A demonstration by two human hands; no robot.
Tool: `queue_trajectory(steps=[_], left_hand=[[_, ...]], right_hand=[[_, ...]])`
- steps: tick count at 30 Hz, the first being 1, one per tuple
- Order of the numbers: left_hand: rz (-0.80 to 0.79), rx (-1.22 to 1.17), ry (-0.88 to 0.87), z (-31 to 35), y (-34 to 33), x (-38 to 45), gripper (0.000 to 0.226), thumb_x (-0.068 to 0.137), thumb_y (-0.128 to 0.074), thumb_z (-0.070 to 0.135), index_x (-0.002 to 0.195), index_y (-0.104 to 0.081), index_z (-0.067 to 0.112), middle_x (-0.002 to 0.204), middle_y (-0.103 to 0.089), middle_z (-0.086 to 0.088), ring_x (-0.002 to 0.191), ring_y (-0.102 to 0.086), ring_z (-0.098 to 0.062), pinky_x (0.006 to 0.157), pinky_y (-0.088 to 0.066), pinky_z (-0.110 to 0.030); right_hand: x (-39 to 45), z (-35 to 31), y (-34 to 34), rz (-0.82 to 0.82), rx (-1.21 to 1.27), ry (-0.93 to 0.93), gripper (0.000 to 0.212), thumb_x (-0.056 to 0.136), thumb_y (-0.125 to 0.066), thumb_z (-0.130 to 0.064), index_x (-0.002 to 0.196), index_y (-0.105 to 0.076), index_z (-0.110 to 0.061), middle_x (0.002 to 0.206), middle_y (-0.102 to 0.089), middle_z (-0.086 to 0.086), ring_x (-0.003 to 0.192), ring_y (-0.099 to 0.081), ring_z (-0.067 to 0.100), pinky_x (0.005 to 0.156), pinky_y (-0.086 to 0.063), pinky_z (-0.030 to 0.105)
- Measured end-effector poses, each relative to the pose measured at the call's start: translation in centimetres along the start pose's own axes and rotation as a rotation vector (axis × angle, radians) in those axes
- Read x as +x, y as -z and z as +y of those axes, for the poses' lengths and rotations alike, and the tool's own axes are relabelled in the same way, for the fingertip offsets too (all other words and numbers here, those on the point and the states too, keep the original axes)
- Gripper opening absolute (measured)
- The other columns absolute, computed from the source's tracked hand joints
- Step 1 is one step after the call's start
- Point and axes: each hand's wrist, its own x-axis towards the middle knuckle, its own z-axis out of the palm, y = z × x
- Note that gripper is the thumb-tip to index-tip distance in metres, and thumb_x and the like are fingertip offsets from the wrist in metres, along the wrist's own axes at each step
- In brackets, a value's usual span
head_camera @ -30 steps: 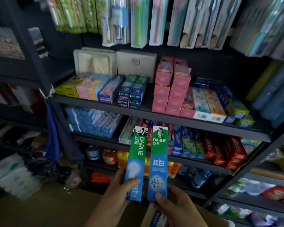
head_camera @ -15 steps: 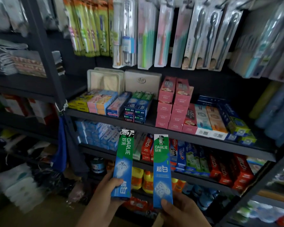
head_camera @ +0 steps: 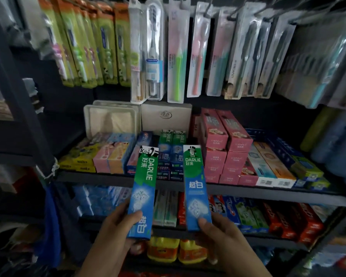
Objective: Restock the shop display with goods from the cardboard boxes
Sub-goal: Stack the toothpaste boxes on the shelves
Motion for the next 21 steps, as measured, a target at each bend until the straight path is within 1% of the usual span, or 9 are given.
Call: queue_trajectory(steps=[2, 6, 10, 13, 16, 17, 19, 20, 21], left_hand=[[-0.027, -0.036, 0.013, 1.2, 0.5, 1.3, 0.022, 0.093, -0.050, 0.002, 0.094, -0.061, 0.022, 0.092, -0.067, -0.012, 0.081, -0.061, -0.033, 0.064, -0.044, -0.039], [-0.072, -0.039, 0.035, 2.2, 1.4, 3.5, 0.022, 0.093, -0.051, 0.006, 0.110, -0.058, 0.019, 0.100, -0.066, -0.012, 0.087, -0.063, -0.033, 0.063, -0.045, -0.040], [-0.066, -0.042, 0.038, 2.8, 1.7, 4.9, 0.021, 0.093, -0.050, 0.004, 0.105, -0.060, 0.018, 0.086, -0.069, -0.011, 0.080, -0.063, -0.033, 0.062, -0.044, -0.040], [-0.074, -0.057, 0.039, 3.1, 2.0, 5.7, 0.021, 0.094, -0.048, 0.003, 0.103, -0.060, 0.018, 0.082, -0.069, -0.010, 0.079, -0.061, -0.033, 0.062, -0.044, -0.041], [-0.076, -0.086, 0.034, 3.4, 2.1, 5.9, 0.020, 0.091, -0.052, 0.006, 0.107, -0.061, 0.014, 0.070, -0.073, -0.008, 0.079, -0.063, -0.035, 0.065, -0.046, -0.044], [-0.090, -0.106, 0.031, 3.6, 2.0, 5.9, 0.025, 0.085, -0.063, 0.011, 0.111, -0.061, 0.012, 0.069, -0.073, -0.008, 0.077, -0.064, -0.036, 0.064, -0.049, -0.044], [-0.102, -0.119, 0.028, 3.8, 2.0, 6.0, 0.064, 0.054, -0.090, 0.027, 0.110, -0.063, 0.010, 0.070, -0.074, -0.009, 0.069, -0.068, -0.035, 0.056, -0.055, -0.042], [-0.093, -0.118, 0.021, 3.7, 2.1, 6.0, 0.068, 0.053, -0.090, 0.027, 0.112, -0.063, 0.010, 0.070, -0.074, -0.010, 0.068, -0.068, -0.035, 0.056, -0.055, -0.042], [-0.085, -0.128, 0.025, 3.7, 2.0, 6.1, 0.057, 0.066, -0.082, 0.022, 0.118, -0.061, 0.009, 0.071, -0.073, -0.010, 0.071, -0.067, -0.036, 0.060, -0.054, -0.043]], right_hand=[[1.1, -1.1, -1.2, 0.061, 0.070, 0.029, 0.025, 0.076, -0.068, -0.026, 0.099, -0.065, -0.016, 0.089, -0.076, 0.004, 0.089, -0.071, 0.026, 0.083, -0.053, 0.037], [3.2, -2.3, -2.1, 0.156, 0.155, 0.064, 0.029, 0.083, -0.067, -0.027, 0.105, -0.066, -0.008, 0.098, -0.074, 0.013, 0.094, -0.069, 0.030, 0.089, -0.054, 0.044], [4.9, -3.0, -2.3, 0.232, 0.176, 0.083, 0.066, 0.063, -0.080, -0.044, 0.115, -0.063, -0.007, 0.102, -0.073, 0.012, 0.094, -0.069, 0.027, 0.090, -0.052, 0.046], [5.6, -3.1, -2.2, 0.257, 0.208, 0.104, 0.056, 0.067, -0.073, -0.036, 0.112, -0.063, -0.005, 0.097, -0.074, 0.012, 0.088, -0.070, 0.026, 0.078, -0.052, 0.038], [6.0, -3.3, -2.4, 0.296, 0.226, 0.119, 0.052, 0.066, -0.072, -0.036, 0.109, -0.062, -0.007, 0.096, -0.075, 0.010, 0.089, -0.070, 0.027, 0.075, -0.050, 0.035], [6.0, -3.4, -2.5, 0.303, 0.224, 0.132, 0.049, 0.066, -0.071, -0.036, 0.106, -0.062, -0.008, 0.094, -0.075, 0.009, 0.087, -0.070, 0.026, 0.074, -0.049, 0.034], [6.1, -3.6, -2.6, 0.329, 0.231, 0.144, 0.042, 0.068, -0.071, -0.035, 0.101, -0.062, -0.010, 0.087, -0.076, 0.007, 0.081, -0.070, 0.024, 0.073, -0.048, 0.034], [6.2, -3.8, -2.7, 0.338, 0.230, 0.144, 0.038, 0.072, -0.071, -0.034, 0.099, -0.062, -0.010, 0.082, -0.076, 0.006, 0.077, -0.069, 0.022, 0.072, -0.048, 0.033], [6.3, -3.8, -2.6, 0.350, 0.228, 0.142, 0.036, 0.075, -0.070, -0.035, 0.099, -0.063, -0.009, 0.080, -0.075, 0.006, 0.074, -0.068, 0.021, 0.070, -0.047, 0.033]])
